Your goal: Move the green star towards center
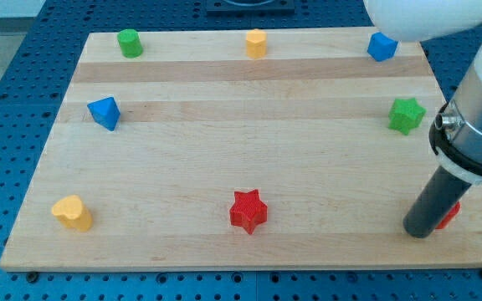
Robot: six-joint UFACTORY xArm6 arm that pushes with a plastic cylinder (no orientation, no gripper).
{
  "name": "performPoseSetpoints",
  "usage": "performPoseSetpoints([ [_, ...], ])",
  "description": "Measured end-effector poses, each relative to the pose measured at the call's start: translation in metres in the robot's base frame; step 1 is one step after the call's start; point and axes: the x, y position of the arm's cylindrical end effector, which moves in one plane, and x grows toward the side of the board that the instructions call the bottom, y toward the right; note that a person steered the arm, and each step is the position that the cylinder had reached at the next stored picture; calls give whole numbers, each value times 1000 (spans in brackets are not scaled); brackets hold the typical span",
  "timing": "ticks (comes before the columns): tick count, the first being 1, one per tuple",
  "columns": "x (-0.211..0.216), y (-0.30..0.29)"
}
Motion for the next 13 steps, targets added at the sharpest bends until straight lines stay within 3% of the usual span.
performPoseSetpoints([
  [2,-9,-11],
  [4,-111,-33],
  [6,-123,29],
  [7,-150,58],
  [9,-202,53],
  [11,-199,12],
  [13,-175,20],
])
